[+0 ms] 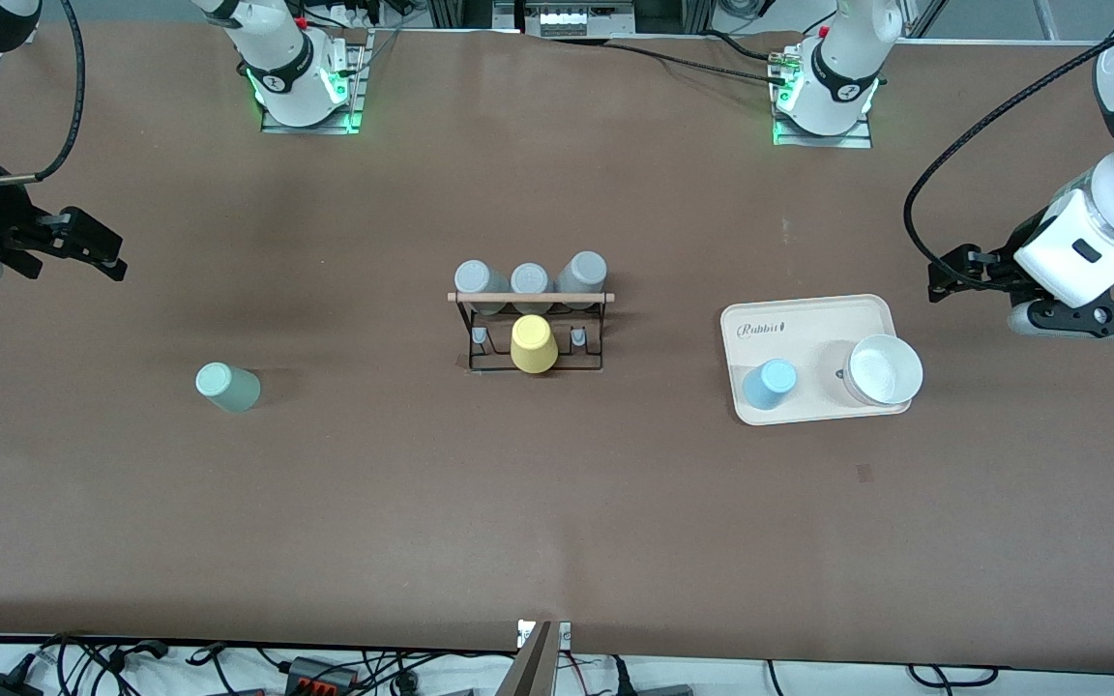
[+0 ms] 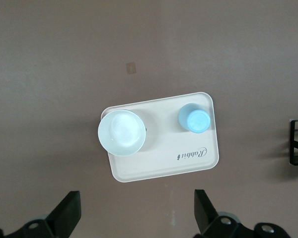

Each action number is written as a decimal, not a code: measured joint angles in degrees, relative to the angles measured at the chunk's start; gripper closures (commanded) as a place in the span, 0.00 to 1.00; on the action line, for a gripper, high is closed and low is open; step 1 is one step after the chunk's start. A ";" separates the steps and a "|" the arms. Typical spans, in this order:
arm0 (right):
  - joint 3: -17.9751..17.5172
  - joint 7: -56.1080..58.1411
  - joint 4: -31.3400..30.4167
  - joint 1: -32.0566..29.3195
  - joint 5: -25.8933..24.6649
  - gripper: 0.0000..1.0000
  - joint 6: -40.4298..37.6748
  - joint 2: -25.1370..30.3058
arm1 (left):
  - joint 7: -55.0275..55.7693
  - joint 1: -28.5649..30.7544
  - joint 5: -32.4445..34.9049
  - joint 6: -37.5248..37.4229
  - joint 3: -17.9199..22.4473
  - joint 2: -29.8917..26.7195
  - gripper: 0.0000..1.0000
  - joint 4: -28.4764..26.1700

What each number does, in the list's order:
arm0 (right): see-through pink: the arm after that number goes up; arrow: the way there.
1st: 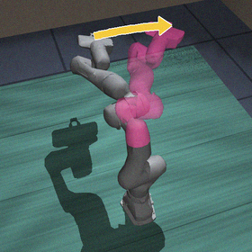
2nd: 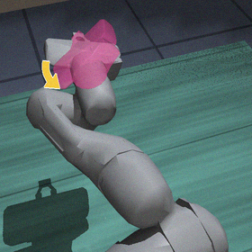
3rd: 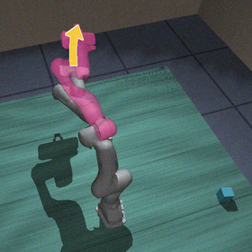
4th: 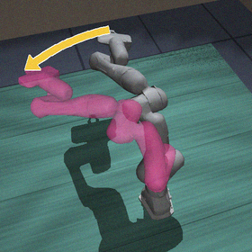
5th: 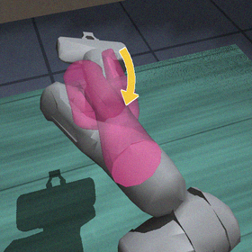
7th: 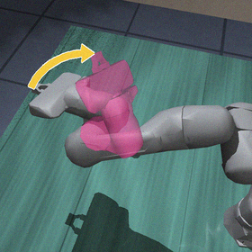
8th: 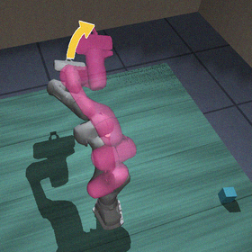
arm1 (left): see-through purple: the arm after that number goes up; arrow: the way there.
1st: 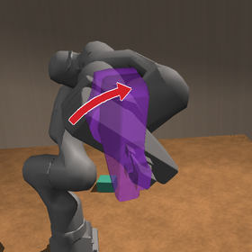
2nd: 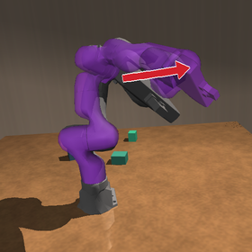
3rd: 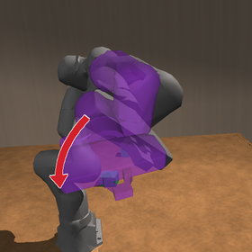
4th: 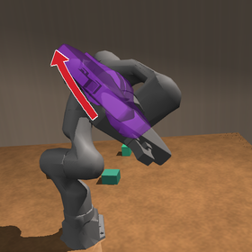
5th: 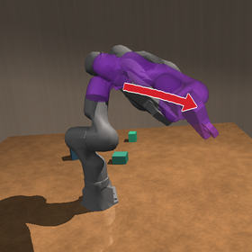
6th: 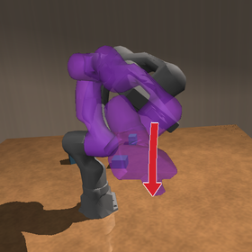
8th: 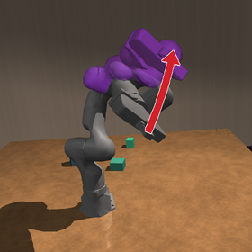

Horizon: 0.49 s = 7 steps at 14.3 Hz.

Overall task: Hang scattered cups on rack with three cups
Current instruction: 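Lower the left gripper onto the light-blue cup on the tray and grasp it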

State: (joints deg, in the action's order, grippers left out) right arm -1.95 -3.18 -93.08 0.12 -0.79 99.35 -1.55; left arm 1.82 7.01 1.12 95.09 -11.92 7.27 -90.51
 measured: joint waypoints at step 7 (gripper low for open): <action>0.03 0.00 0.05 -0.04 0.00 0.00 -0.16 -0.14 | -0.15 0.13 0.00 -0.04 -0.03 0.96 0.00 -0.87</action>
State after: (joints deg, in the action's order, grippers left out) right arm -1.92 -3.18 -93.03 0.08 -0.79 99.20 -1.69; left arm 1.67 7.13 1.12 95.05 -11.95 8.23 -91.37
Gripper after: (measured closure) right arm 0.000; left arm 0.000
